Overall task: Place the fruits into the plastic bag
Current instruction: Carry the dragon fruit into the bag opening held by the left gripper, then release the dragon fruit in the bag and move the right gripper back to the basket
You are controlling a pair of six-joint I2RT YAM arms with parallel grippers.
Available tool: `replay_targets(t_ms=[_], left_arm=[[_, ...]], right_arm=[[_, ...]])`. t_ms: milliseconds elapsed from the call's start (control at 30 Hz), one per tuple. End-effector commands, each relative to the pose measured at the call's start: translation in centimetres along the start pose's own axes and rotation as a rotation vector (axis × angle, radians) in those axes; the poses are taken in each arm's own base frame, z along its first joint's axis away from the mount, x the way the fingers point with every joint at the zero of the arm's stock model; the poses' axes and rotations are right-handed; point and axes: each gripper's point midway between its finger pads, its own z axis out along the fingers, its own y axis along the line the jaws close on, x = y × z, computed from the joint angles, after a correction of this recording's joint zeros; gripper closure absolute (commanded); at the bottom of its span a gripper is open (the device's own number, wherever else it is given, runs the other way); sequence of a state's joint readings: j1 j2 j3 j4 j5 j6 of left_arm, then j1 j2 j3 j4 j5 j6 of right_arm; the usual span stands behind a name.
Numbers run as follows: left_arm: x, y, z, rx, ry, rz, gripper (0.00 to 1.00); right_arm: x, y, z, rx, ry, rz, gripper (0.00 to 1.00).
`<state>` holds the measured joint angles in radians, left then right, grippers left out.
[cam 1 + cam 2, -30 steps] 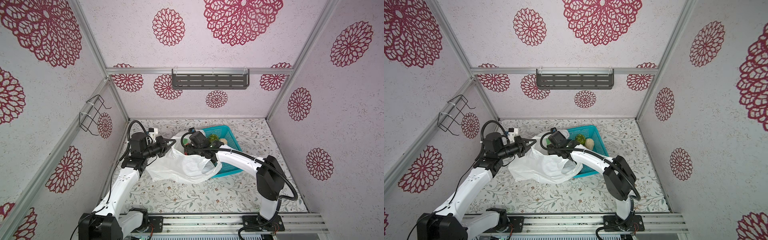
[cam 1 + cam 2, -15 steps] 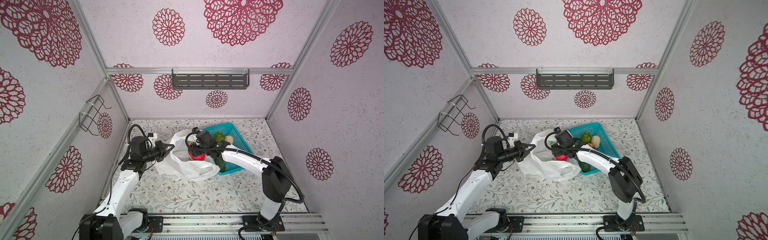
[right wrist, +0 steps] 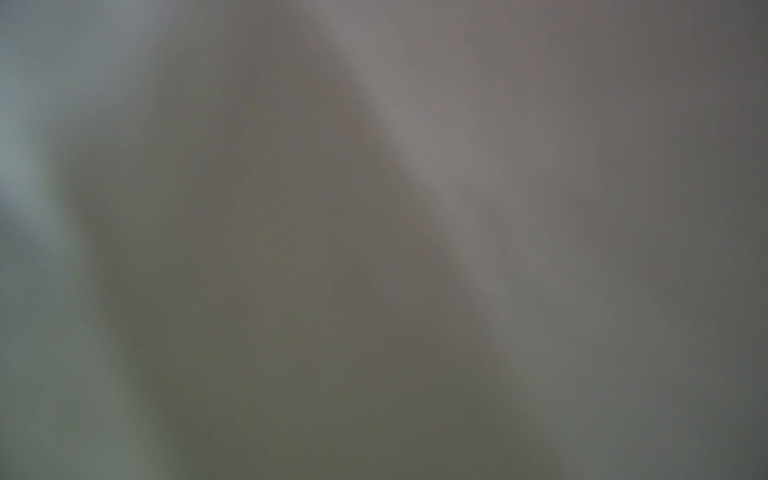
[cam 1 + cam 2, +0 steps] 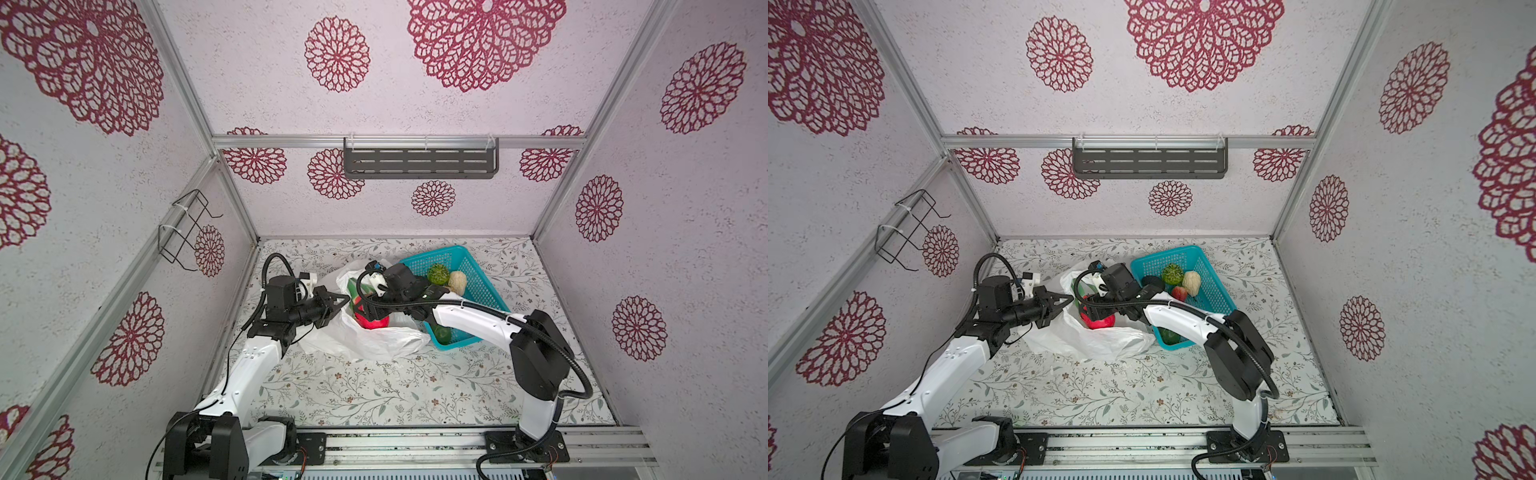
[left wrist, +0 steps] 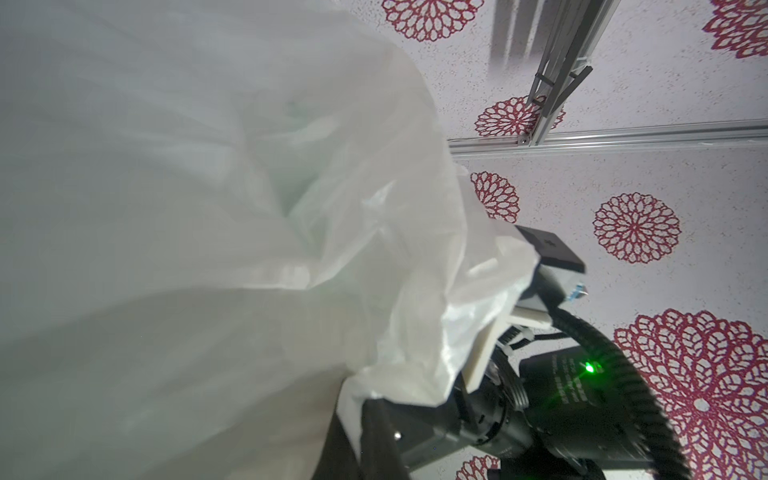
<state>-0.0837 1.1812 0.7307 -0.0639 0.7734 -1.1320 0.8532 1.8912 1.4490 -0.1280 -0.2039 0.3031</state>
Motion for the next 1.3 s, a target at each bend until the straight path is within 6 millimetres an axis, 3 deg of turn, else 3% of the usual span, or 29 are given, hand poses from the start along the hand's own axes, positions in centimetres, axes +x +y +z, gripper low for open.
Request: replay_targets(t_ms=[0,133,233,333,400,467,500,633,900,933,967,1000,1067,1267], left_arm=[[-0.5,0.0,0.1,0.011,-0.012,0.023,1.00],[-0.6,0.3,0.3,0.006,-0.011,0.017,1.00],[-0.6,0.5,0.4,0.003,-0.012,0.014,1.00],[-0.6,0.6,0.4,0.002,-0.011,0.013,1.00],[-0.6,0.6,0.4,0.000,-0.011,0.016,1.00],[-0.6,0.6,0.4,0.000,-0.010,0.018,1.00],[-0.6,0.6,0.4,-0.002,-0.011,0.018,1.00],[-0.6,0.8,0.2,-0.025,-0.009,0.035,1.00],[-0.6,1.3,0.1,-0.058,-0.004,0.043,1.00],[-0.6,1.4,0.1,-0.059,-0.005,0.044,1.00],[-0.6,1.4,0.1,-0.058,-0.006,0.045,1.00],[-0.6,1.4,0.1,-0.059,-0.005,0.046,1.00],[-0.6,1.4,0.1,-0.059,-0.005,0.047,1.00],[-0.7,1.5,0.2,-0.060,-0.004,0.044,1.00]], right_arm=[[-1.2,1.4,1.1,-0.055,-0.018,0.020,1.00],[1.1,0.9,2.5,-0.043,0.050,0.023,0.97],[2.2,0.5,2.9,-0.032,0.080,0.025,0.88],[2.4,0.5,2.6,-0.027,0.085,0.017,0.63],[2.3,0.4,2.4,-0.022,0.080,0.013,0.53],[1.8,0.5,1.5,-0.017,0.063,-0.005,0.31],[1.6,0.5,1.2,-0.015,0.056,-0.009,0.28],[0.5,0.7,-0.3,-0.006,0.022,-0.029,0.21],[-1.2,0.2,-4.1,0.005,-0.052,-0.042,0.18],[-2.5,0.6,-6.5,-0.002,-0.101,-0.050,0.16],[-2.9,0.7,-7.5,-0.007,-0.124,-0.056,0.14],[-3.3,0.7,-9.1,-0.013,-0.149,-0.057,0.03],[-3.3,0.4,-11.2,-0.024,-0.173,-0.047,0.01],[-3.8,-1.2,-12.5,0.040,-0.213,-0.029,0.01]])
